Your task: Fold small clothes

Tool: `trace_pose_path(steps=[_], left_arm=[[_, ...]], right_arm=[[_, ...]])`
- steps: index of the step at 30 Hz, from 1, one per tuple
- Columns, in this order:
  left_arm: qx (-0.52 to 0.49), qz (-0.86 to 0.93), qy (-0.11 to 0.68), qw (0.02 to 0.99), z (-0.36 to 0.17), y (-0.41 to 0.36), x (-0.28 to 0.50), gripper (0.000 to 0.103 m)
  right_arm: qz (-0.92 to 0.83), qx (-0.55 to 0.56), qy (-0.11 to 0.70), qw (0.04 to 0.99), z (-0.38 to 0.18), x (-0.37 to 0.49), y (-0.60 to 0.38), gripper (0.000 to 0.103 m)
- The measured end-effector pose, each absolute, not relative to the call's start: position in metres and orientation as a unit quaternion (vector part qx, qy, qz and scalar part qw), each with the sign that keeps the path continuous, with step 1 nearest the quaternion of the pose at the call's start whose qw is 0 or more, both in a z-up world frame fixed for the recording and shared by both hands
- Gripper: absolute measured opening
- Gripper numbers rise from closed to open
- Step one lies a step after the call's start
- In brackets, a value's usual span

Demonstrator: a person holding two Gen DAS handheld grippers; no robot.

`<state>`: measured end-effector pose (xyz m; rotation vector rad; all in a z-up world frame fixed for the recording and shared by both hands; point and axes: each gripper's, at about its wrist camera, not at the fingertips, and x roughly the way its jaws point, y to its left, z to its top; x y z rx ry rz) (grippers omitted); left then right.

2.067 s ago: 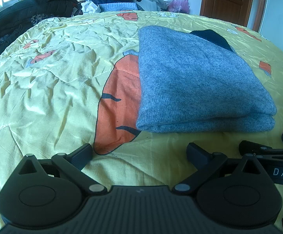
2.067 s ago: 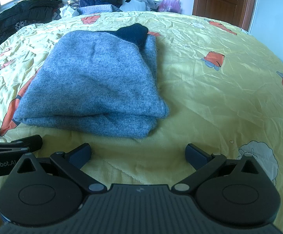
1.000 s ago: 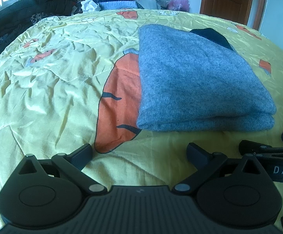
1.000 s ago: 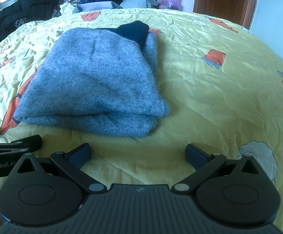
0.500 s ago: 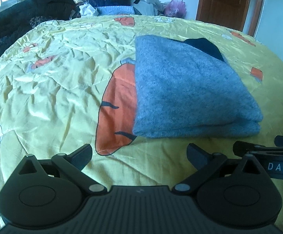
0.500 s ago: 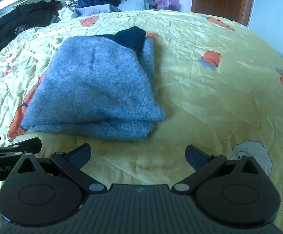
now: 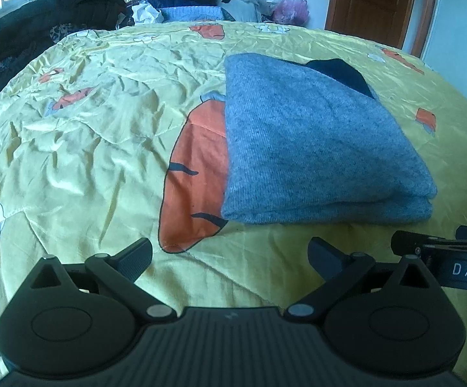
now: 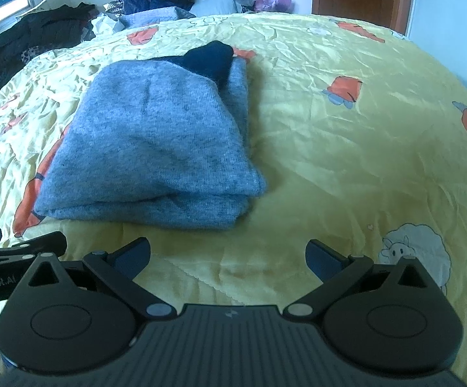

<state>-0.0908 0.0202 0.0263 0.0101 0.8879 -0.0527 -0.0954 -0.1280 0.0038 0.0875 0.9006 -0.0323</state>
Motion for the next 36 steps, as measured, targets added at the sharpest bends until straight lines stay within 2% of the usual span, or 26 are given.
trace_pose_path(steps=[28,36], left_arm=[[0.003,-0.031,0.432,0.901,0.025,0.02,-0.091,0.103],[-0.022,-0.024,0.395,0.918,0.036,0.028,-0.1,0.103]], right_arm=[[-0.015,0.047,0.438,0.898,0.003,-0.095,-0.129,0.103],[-0.017,0.048,0.423,0.905,0.01,-0.096,-0.135,0.103]])
